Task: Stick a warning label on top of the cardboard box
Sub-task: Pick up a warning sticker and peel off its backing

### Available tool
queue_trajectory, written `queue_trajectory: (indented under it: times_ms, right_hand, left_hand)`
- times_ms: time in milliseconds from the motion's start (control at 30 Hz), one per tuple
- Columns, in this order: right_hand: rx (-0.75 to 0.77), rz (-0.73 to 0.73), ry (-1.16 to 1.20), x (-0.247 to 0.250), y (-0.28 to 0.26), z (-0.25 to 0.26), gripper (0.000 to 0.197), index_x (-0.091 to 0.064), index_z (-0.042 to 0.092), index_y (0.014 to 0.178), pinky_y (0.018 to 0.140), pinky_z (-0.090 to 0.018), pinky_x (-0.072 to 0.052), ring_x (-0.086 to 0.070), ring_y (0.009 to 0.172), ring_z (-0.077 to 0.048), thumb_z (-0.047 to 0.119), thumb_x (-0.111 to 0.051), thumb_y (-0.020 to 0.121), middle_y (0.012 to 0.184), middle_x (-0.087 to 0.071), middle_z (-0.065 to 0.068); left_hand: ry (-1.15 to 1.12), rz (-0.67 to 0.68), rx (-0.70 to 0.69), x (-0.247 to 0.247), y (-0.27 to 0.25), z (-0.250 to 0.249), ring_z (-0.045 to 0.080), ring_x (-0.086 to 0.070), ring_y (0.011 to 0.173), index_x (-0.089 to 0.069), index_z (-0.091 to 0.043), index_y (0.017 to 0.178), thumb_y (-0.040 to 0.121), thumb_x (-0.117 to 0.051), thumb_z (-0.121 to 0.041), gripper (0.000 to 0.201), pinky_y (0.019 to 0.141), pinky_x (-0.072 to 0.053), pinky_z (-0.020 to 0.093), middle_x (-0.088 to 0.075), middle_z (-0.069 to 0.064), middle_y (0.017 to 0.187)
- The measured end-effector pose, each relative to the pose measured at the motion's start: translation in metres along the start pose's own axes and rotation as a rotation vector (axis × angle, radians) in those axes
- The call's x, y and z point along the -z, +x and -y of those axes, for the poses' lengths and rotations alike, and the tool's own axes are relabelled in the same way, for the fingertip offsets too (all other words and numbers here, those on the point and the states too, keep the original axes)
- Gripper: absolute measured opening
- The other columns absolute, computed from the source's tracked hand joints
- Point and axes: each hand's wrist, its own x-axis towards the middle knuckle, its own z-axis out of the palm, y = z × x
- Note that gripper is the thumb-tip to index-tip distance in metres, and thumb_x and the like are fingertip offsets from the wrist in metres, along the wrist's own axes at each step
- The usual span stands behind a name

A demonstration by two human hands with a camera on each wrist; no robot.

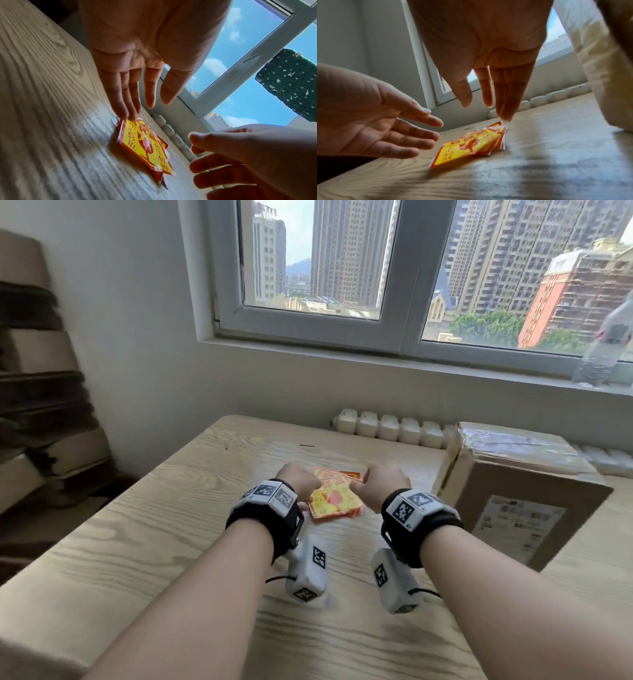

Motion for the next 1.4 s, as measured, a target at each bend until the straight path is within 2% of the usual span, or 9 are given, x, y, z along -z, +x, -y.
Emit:
queue_trajectory:
  times_ms: [100,467,667,800,933,1033,1200,1300,1400]
  right_hand:
    - [-0.031,0.041,-0.02,-0.015,0.015,0.0,0.047,-0.066,0.007,0.105,0.067,-0.029,-0.044,-0.065,0.096,-0.027,0.048,-0.06,0.083,0.105,-0.07,-0.01]
    - [-0.136,-0.003,0.183,-0.03,0.023,-0.004,0.029,-0.065,0.012,0.108,0.085,-0.032,-0.052,-0.064,0.105,-0.027,0.017,-0.067,0.08,0.112,-0.068,-0.01]
    - [-0.149,-0.043,0.485,-0.019,0.009,-0.009,0.015,-0.071,0.012,0.086,0.077,-0.041,-0.061,-0.074,0.081,-0.025,0.016,-0.057,0.086,0.081,-0.076,-0.011]
    - [-0.117,-0.077,0.582,0.0,-0.015,-0.01,0.016,-0.067,0.01,0.096,0.077,-0.039,-0.061,-0.074,0.074,-0.022,0.015,-0.052,0.093,0.079,-0.074,-0.011]
    - [-0.059,-0.111,0.626,0.017,-0.042,-0.016,0.018,-0.067,0.008,0.1,0.075,-0.038,-0.062,-0.072,0.07,-0.022,0.014,-0.05,0.094,0.087,-0.074,-0.013]
    - [-0.034,-0.122,0.66,0.027,-0.062,-0.022,0.02,-0.068,0.007,0.1,0.073,-0.038,-0.062,-0.071,0.068,-0.022,0.012,-0.05,0.094,0.084,-0.073,-0.013]
    - [0.072,-0.119,0.63,0.039,-0.093,-0.033,0.015,-0.067,0.014,0.082,0.072,-0.039,-0.061,-0.072,0.077,-0.021,0.021,-0.058,0.09,0.082,-0.074,-0.007]
    - [0.115,-0.176,0.648,0.045,-0.109,-0.041,0.013,-0.069,0.016,0.085,0.062,-0.025,-0.055,-0.069,0.079,-0.016,0.025,-0.061,0.089,0.084,-0.071,-0.001]
    - [0.126,-0.233,0.675,0.051,-0.119,-0.051,0.009,-0.068,0.022,0.085,0.067,-0.032,-0.06,-0.07,0.082,-0.019,0.022,-0.06,0.091,0.084,-0.07,0.0]
  left_hand:
    - [-0.001,0.011,0.015,-0.006,0.012,0.006,0.027,-0.06,0.08,-0.061,-0.013,0.08,0.086,-0.056,-0.01,0.008,0.087,-0.057,0.043,-0.062,0.014,0.092]
    - [-0.183,-0.001,0.128,-0.006,0.023,0.02,0.017,-0.051,0.055,-0.061,-0.009,0.082,0.088,-0.052,-0.005,0.012,0.053,-0.043,0.024,-0.055,0.008,0.072]
    - [-0.178,-0.101,0.155,0.006,0.011,0.023,0.018,-0.051,0.053,-0.052,-0.01,0.062,0.085,-0.055,-0.003,0.024,0.066,-0.055,0.033,-0.053,0.006,0.063]
    - [-0.215,-0.068,0.13,0.011,-0.014,0.013,0.013,-0.044,0.054,-0.049,-0.01,0.068,0.093,-0.049,-0.009,0.025,0.052,-0.037,0.021,-0.048,0.004,0.065]
    - [-0.203,-0.075,0.026,0.015,-0.041,0.004,0.011,-0.056,0.064,-0.064,-0.005,0.093,0.092,-0.053,-0.015,0.015,0.059,-0.046,0.023,-0.063,0.006,0.081]
    - [-0.225,-0.066,-0.005,0.017,-0.059,-0.002,0.01,-0.059,0.067,-0.067,-0.007,0.087,0.091,-0.056,-0.014,0.014,0.062,-0.048,0.024,-0.068,0.007,0.089]
    - [-0.224,-0.095,-0.097,0.017,-0.091,-0.008,0.008,-0.056,0.063,-0.061,-0.013,0.09,0.09,-0.061,-0.013,0.001,0.058,-0.045,0.023,-0.063,0.0,0.075]
    - [-0.146,-0.06,-0.139,0.014,-0.106,-0.004,0.007,-0.056,0.064,-0.062,-0.014,0.083,0.087,-0.066,-0.014,0.006,0.058,-0.045,0.021,-0.067,0.005,0.086]
    - [-0.159,-0.016,-0.179,0.008,-0.119,-0.003,0.011,-0.063,0.075,-0.067,-0.014,0.099,0.083,-0.07,-0.014,0.016,0.063,-0.048,0.022,-0.069,0.008,0.1]
